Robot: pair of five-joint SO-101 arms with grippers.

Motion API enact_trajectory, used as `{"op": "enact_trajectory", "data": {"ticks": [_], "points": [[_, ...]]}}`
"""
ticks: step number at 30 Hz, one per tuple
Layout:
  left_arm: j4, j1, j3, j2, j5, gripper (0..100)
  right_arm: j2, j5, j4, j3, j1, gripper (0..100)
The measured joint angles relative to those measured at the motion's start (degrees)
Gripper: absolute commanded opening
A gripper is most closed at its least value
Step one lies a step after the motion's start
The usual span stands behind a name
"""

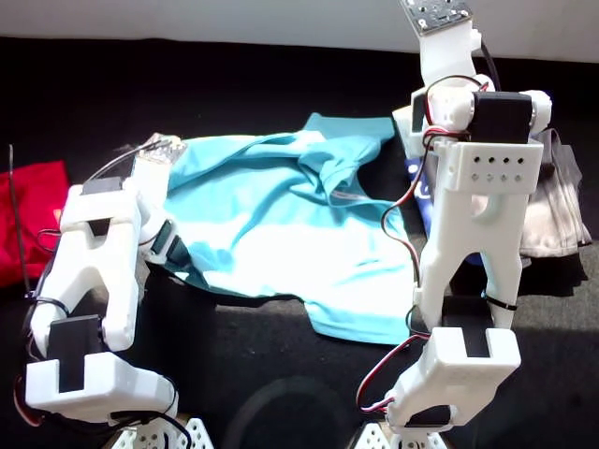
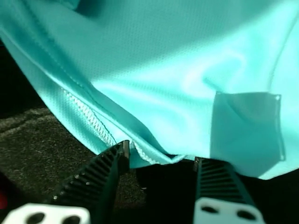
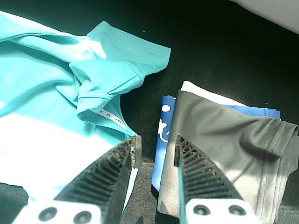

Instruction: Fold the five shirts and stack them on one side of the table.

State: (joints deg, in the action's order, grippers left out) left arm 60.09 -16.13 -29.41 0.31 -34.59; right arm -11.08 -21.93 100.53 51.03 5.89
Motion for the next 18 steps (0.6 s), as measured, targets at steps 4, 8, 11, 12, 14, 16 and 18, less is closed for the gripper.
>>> {"op": "enact_trajectory", "data": {"ticks": [4,8,11,12,14,16,18], "points": [[-0.09,-0.18,0.35,1.14,-4.40,19,0.00,0.00,0.00,0.00,0.00,12.4],[-2.81,-0.18,0.88,5.36,-5.36,0,0.00,0.00,0.00,0.00,0.00,12.4],[-3.78,-0.09,0.97,7.21,-5.36,1,0.00,0.00,0.00,0.00,0.00,12.4],[-3.78,-0.09,1.05,7.30,-5.36,1,0.00,0.00,0.00,0.00,0.00,12.4],[-3.87,-0.26,1.23,7.12,-5.36,1,0.00,0.00,0.00,0.00,0.00,12.4],[-3.69,-0.97,1.23,5.19,-4.57,1,0.00,0.00,0.00,-0.09,0.00,12.4],[-1.67,-1.76,2.55,1.76,-3.96,1,0.00,0.00,0.00,-0.09,0.00,12.4]]}}
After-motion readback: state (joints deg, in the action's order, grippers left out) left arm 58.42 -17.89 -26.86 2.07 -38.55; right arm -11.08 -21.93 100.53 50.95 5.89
